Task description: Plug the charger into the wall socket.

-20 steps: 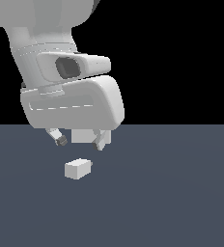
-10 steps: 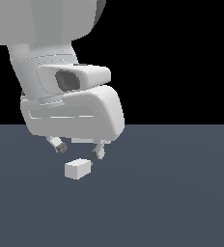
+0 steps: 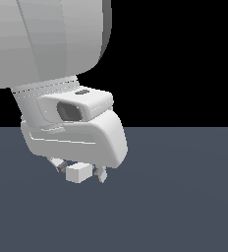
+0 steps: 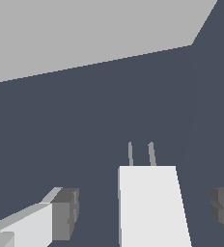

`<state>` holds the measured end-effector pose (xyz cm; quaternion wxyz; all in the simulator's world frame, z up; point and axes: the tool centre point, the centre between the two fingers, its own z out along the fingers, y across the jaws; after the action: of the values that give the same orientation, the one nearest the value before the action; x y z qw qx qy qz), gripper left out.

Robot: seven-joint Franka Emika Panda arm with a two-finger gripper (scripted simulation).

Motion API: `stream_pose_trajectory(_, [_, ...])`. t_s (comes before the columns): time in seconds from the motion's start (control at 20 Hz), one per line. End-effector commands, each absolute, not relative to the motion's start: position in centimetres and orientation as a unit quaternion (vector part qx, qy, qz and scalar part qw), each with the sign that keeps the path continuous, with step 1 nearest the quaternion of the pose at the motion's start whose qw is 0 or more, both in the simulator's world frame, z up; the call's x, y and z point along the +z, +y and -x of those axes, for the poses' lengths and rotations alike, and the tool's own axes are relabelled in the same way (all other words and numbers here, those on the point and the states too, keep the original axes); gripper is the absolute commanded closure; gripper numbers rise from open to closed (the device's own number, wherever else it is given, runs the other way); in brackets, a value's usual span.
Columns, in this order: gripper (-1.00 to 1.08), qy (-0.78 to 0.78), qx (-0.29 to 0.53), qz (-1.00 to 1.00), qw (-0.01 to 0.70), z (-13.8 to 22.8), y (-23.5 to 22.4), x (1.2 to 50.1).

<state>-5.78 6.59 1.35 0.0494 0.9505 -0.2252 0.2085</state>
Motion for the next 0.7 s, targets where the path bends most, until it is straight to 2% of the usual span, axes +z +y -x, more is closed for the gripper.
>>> stream_pose_trajectory(0.0, [-0.92, -0.225, 0.209, -0.95, 0.049, 5.75, 6.61, 1.12])
stream_pose_trajectory(0.05, [1.08, -0.225, 0.209, -0.95, 0.049, 5.75, 6.61, 1.12])
stream_pose_trajectory(0.65, [1.08, -0.226, 0.209, -0.95, 0.05, 5.84, 6.4, 1.32])
